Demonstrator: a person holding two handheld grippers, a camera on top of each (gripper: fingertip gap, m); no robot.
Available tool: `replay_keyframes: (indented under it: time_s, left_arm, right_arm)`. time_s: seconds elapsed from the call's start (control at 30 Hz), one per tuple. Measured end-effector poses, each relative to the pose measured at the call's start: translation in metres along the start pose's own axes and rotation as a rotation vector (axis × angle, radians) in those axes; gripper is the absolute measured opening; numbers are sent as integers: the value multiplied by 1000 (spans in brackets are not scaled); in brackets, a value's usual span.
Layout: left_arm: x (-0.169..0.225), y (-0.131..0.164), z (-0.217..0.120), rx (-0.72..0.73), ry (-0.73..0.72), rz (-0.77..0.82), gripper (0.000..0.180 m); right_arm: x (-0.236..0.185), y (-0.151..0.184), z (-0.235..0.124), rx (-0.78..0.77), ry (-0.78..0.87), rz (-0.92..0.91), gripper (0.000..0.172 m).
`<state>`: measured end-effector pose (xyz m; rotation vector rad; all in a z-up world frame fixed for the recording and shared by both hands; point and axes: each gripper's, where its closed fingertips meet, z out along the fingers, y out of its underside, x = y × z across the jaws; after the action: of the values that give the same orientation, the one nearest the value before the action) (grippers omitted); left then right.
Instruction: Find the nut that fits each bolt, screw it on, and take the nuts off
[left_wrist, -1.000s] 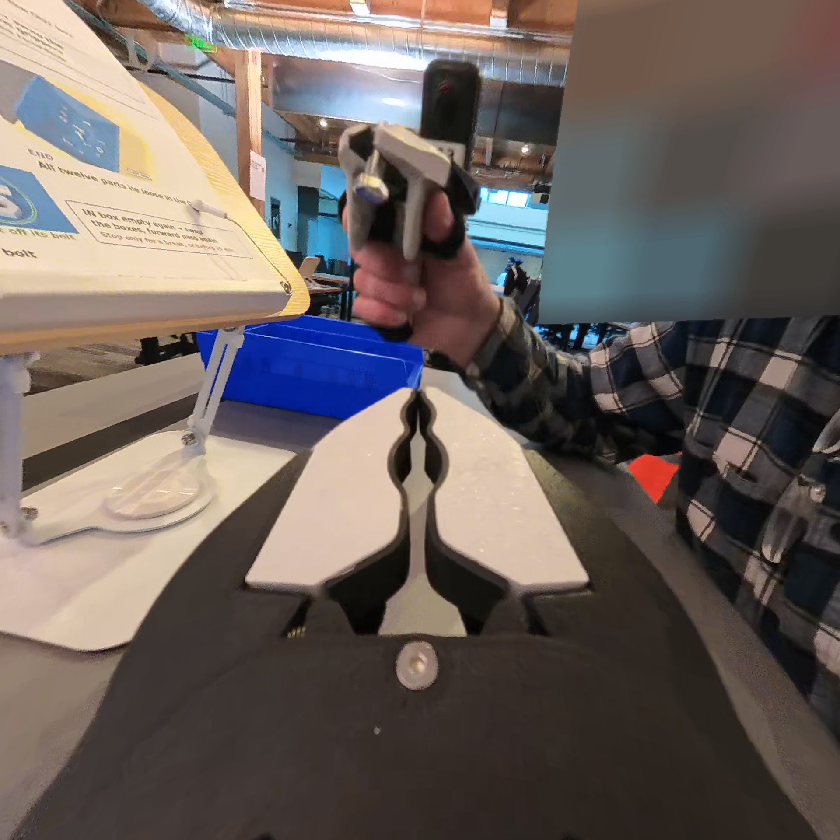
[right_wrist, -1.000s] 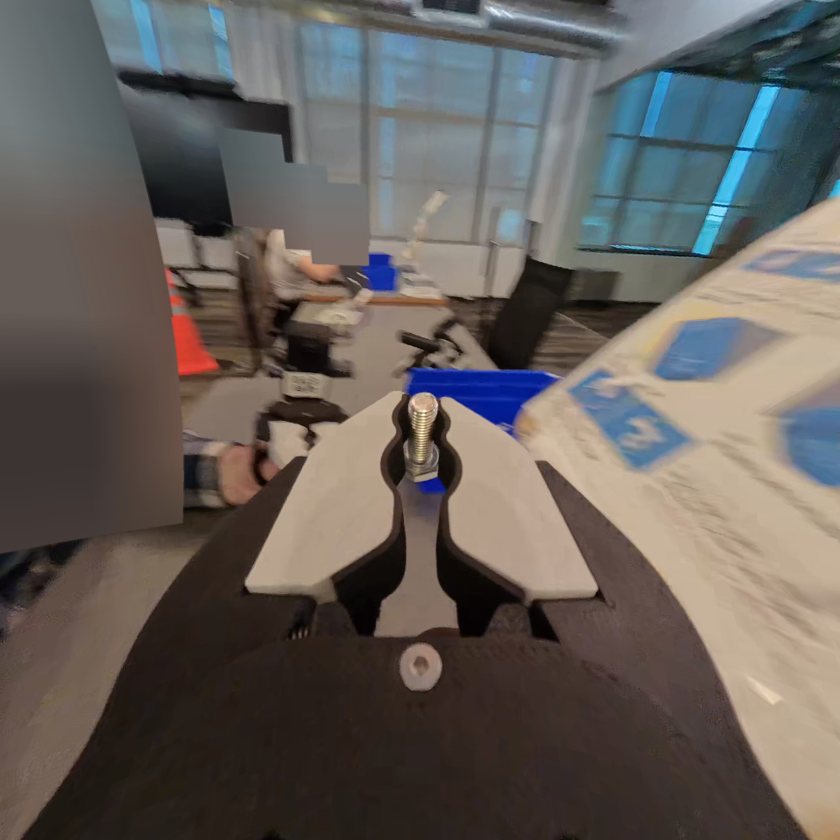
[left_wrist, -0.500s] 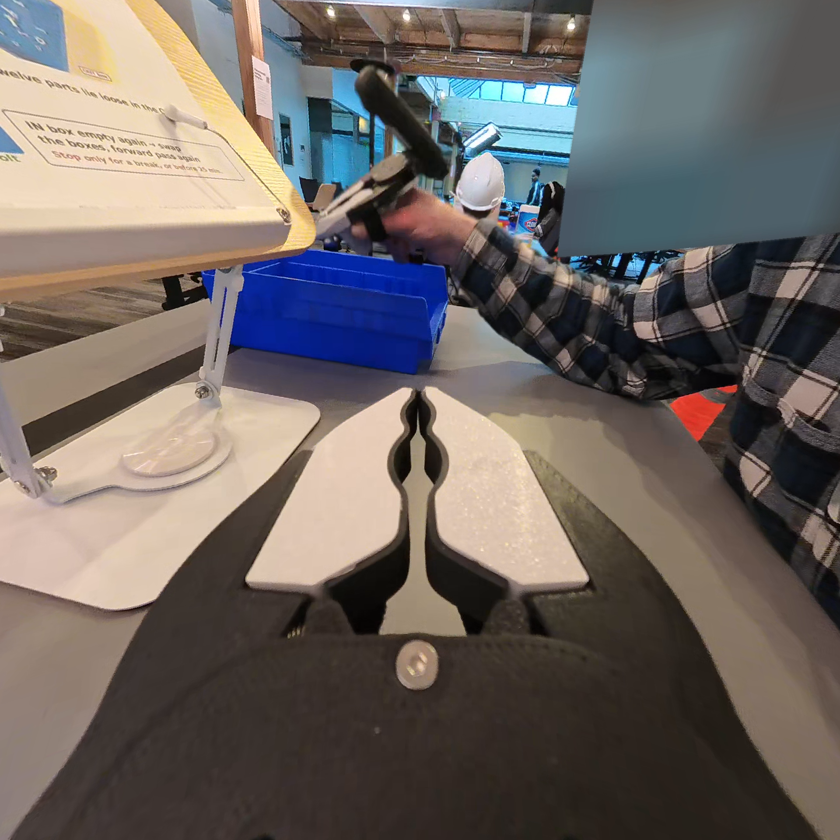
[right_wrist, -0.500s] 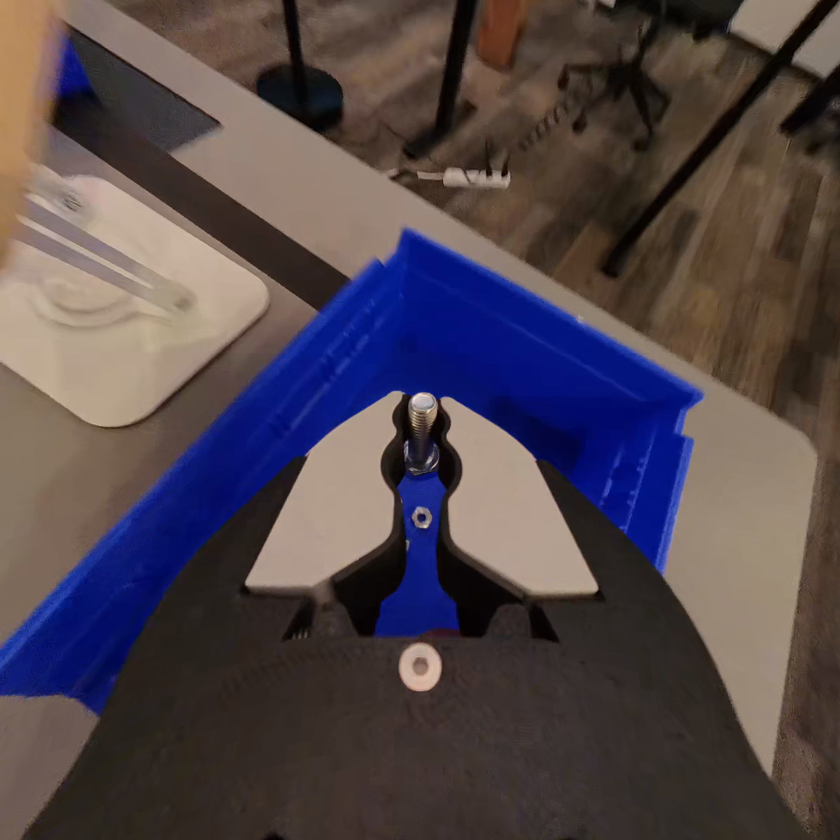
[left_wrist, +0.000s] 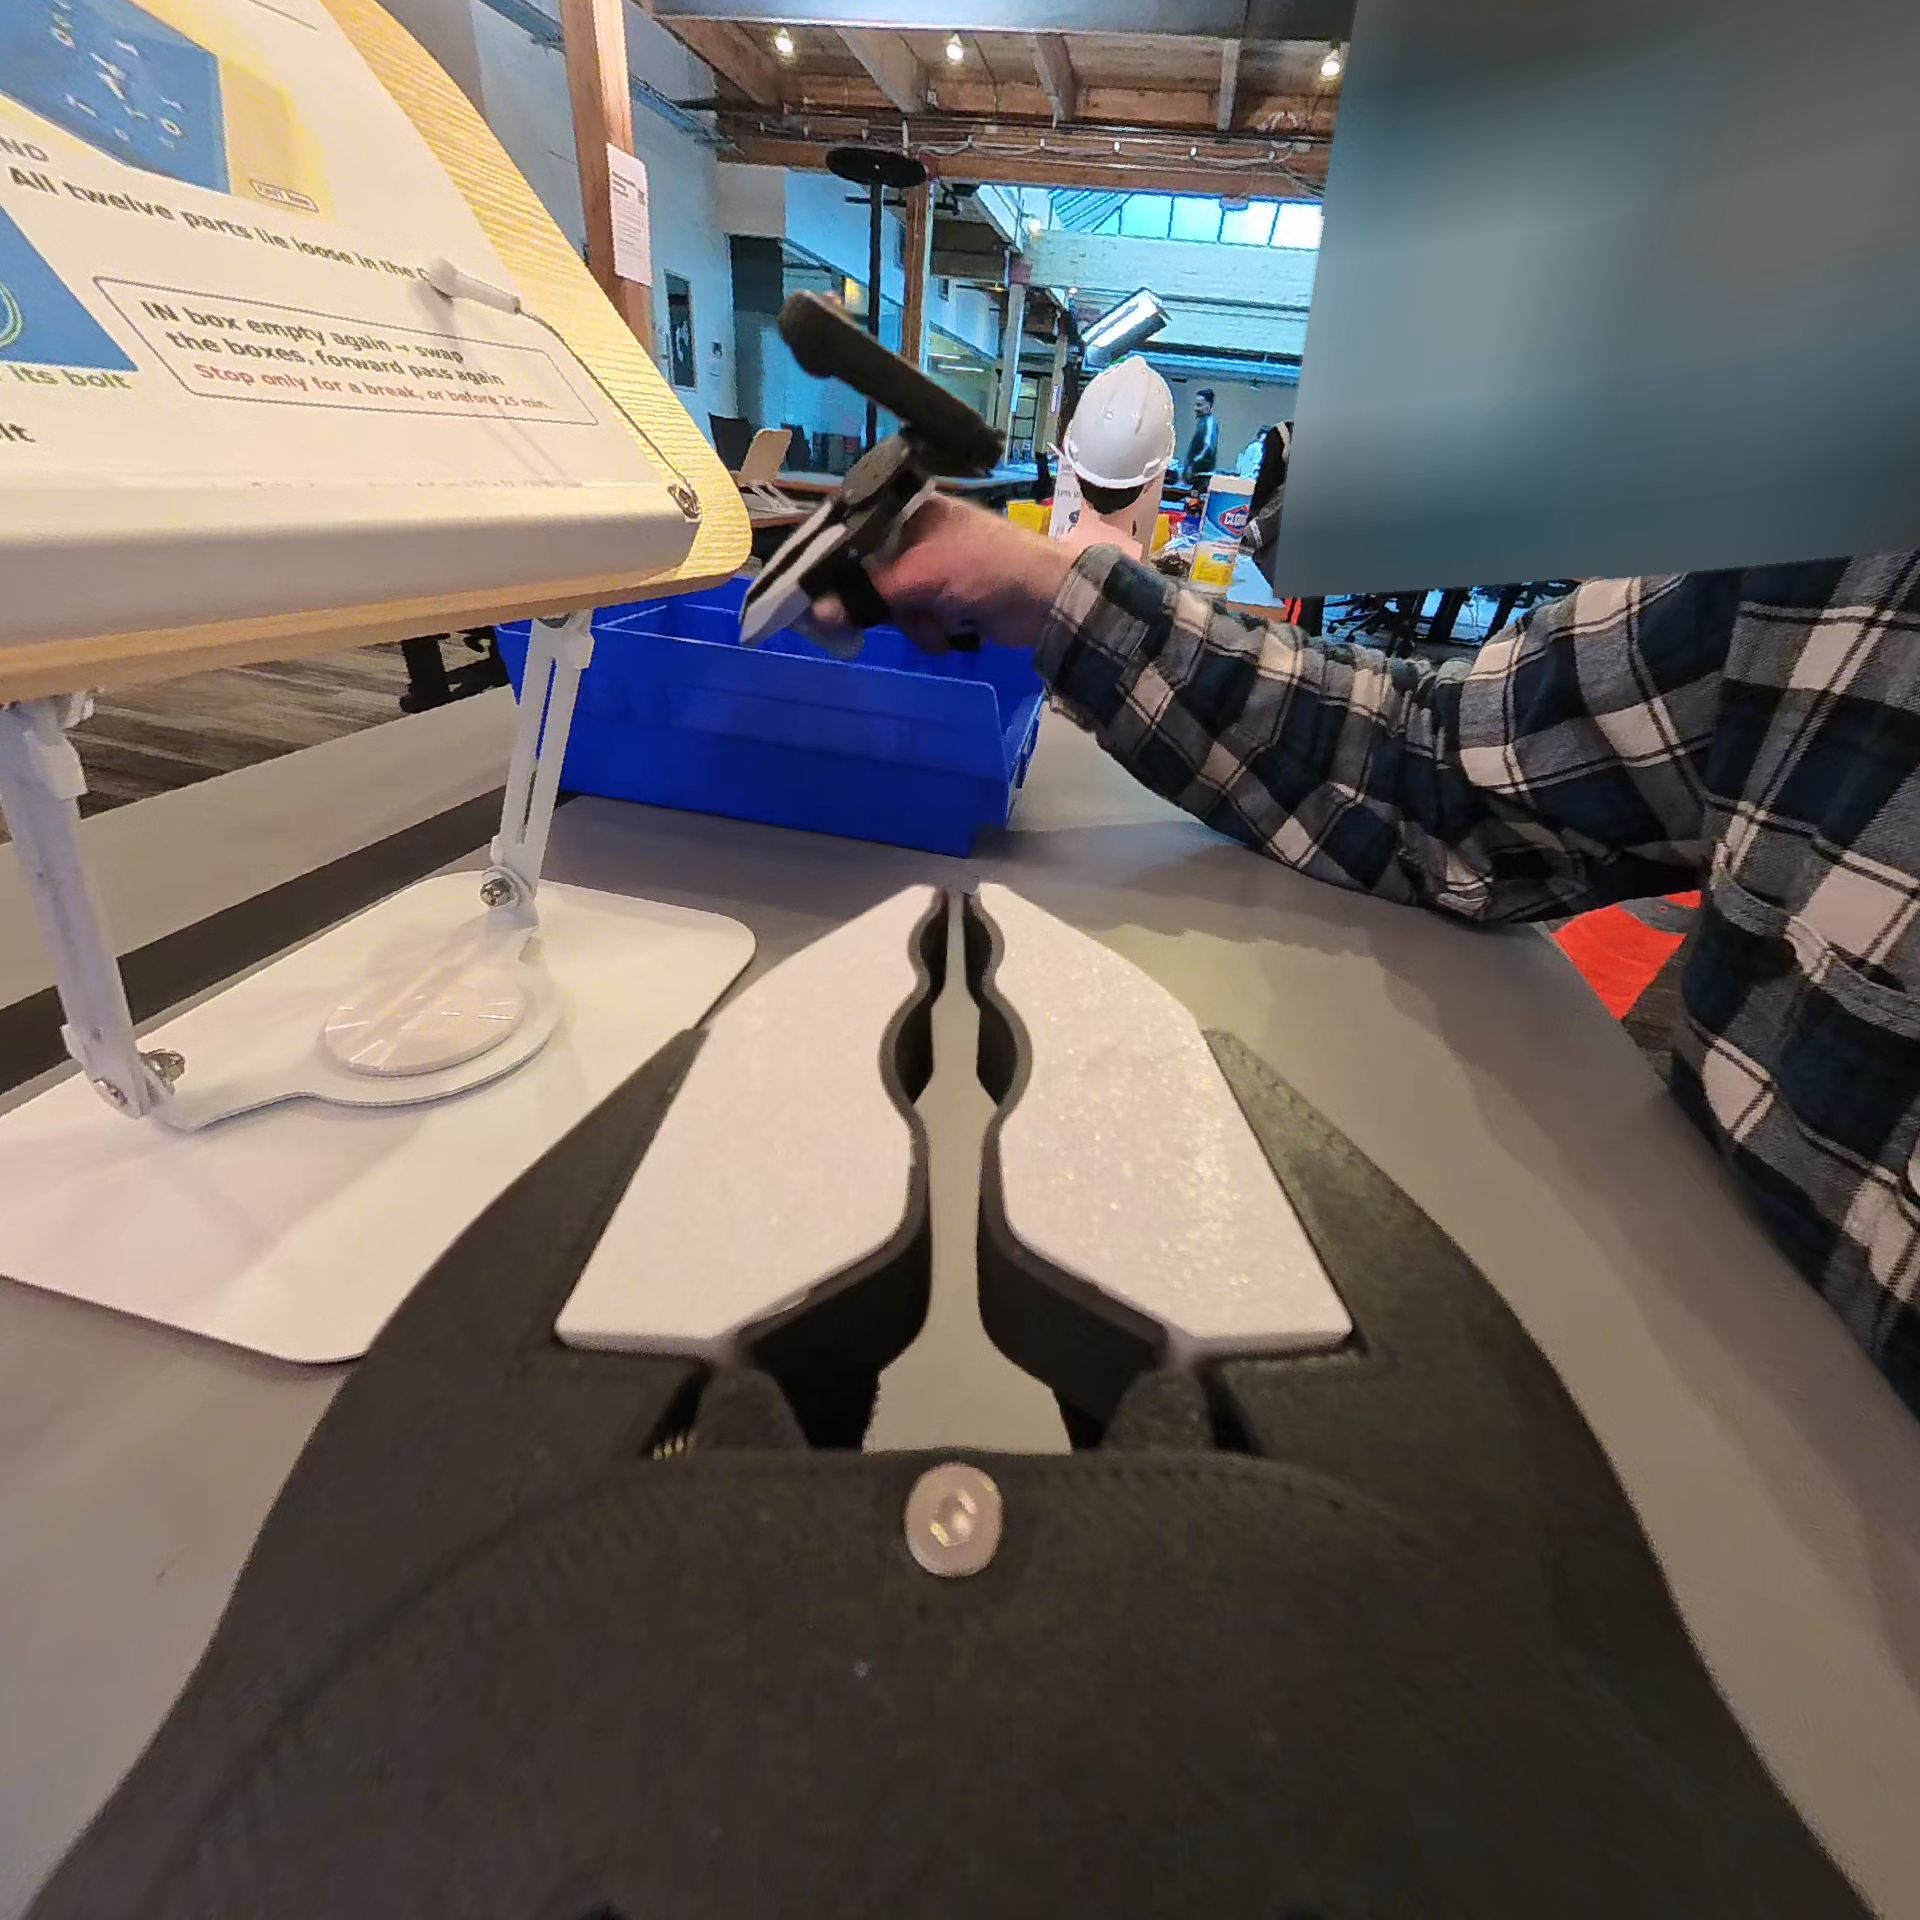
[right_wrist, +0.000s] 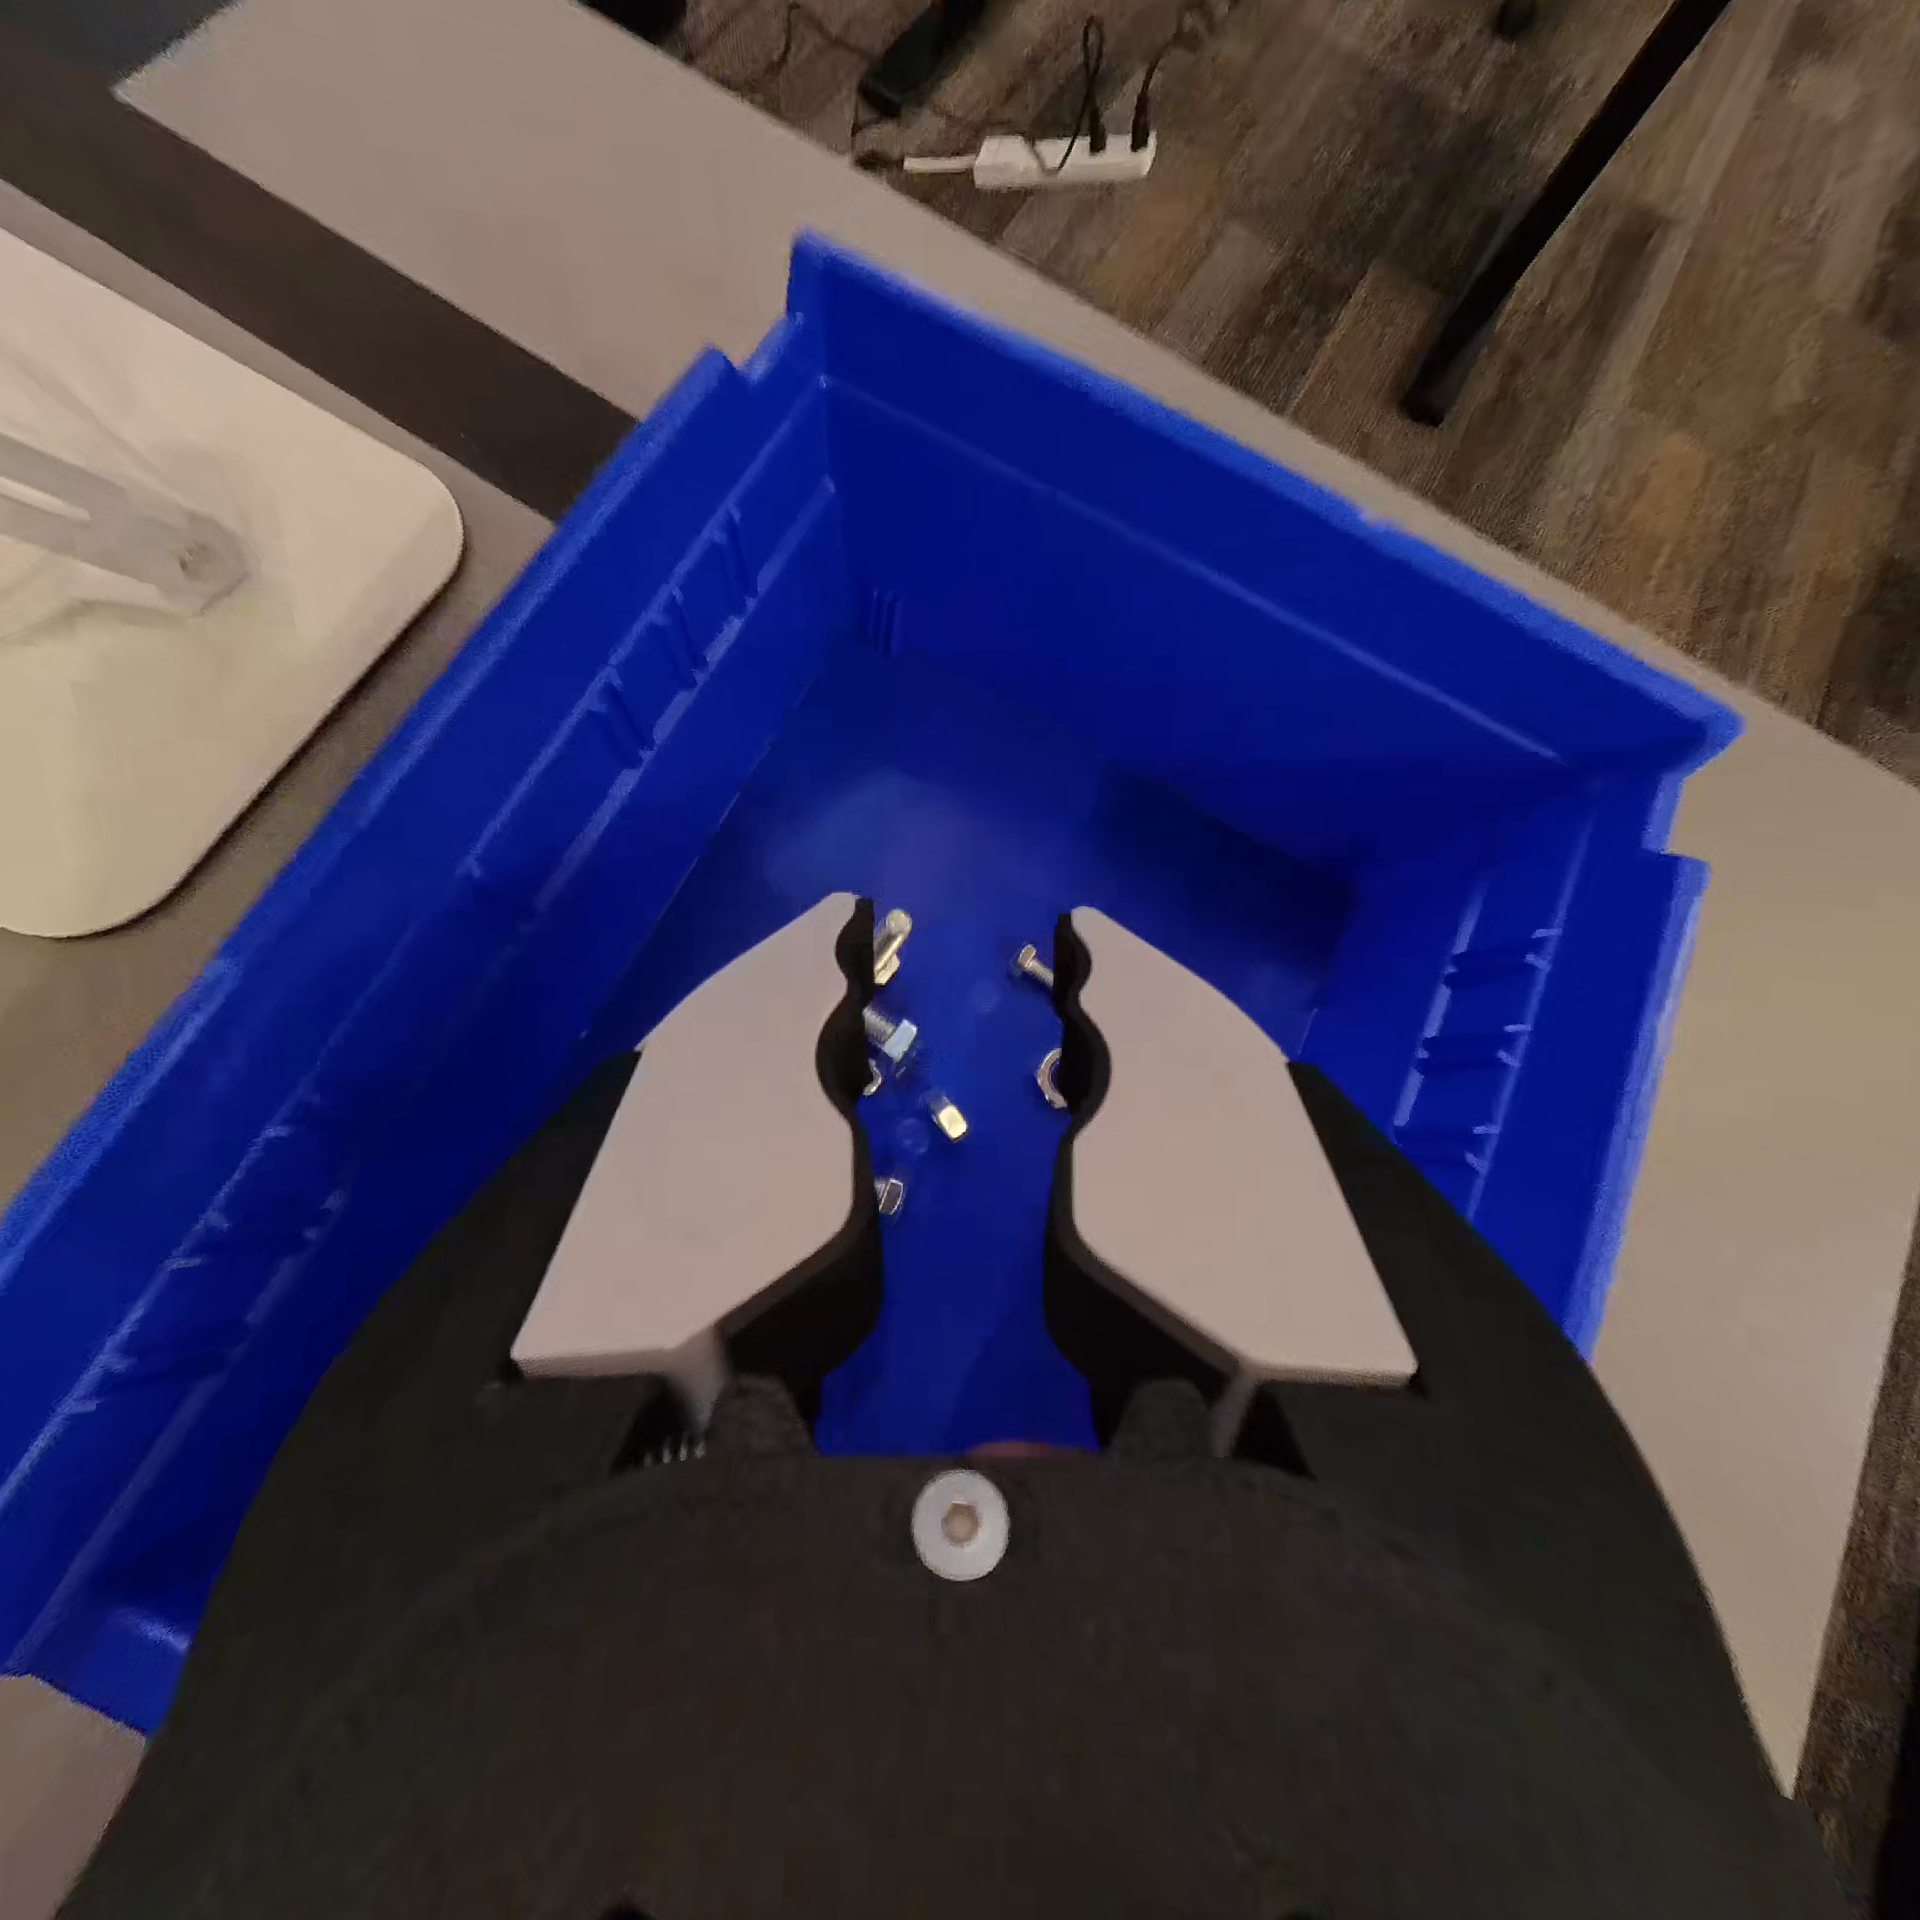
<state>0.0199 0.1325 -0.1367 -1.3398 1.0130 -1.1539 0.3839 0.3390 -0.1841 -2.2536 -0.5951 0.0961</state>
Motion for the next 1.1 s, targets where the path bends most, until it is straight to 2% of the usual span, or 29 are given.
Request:
replay_keyframes:
  time_s: [0.1, 0.2, 0.27, 0.4, 0.5, 0.6, 0.7, 0.77, 0.87, 0.9, 1.03, 1.1]
  left_arm:
    - [0, -2, -1, 1, -9, 10, 1]
    - [-6, -11, -11, 19, -53, 34, 2]
    - [-15, -20, -23, 25, -117, 69, 4]
    - [-32, -37, -55, 25, -228, 130, 4]
    - [-63, -46, -86, -24, -414, 164, 2]
    - [-103, -49, -118, -105, -624, 143, 9]
    - [-139, -49, -142, -180, -770, 122, 30]
    - [-168, -46, -157, -253, -881, 105, 33]
    - [-208, -28, -174, -414, -981, -16, 34]
    - [-219, -20, -178, -462, -999, -61, 28]
    - [-257, 16, -189, -632, -1016, -273, 30]
    - [-275, 34, -201, -736, -1074, -336, 30]
  right_arm:
    - [-7, -25, -21, 91, 30, -44, 24]
    - [-36, -61, -51, 219, 21, -131, 15]
    - [-71, -85, -73, 342, -33, -215, 0]
    - [-168, -111, -103, 540, -251, -362, 0]
    - [-245, -106, -106, 624, -476, -395, 0]
    - [-305, -82, -86, 611, -634, -403, 0]
    - [-346, -53, -63, 582, -714, -423, 0]
    - [-364, -38, -53, 567, -761, -423, 0]
    - [-379, -20, -39, 513, -794, -441, 0]
    - [-382, -16, -37, 500, -805, -440, 0]
    - [-386, -7, -33, 462, -849, -420, 0]
    - [-387, -4, -32, 457, -843, -441, 0]
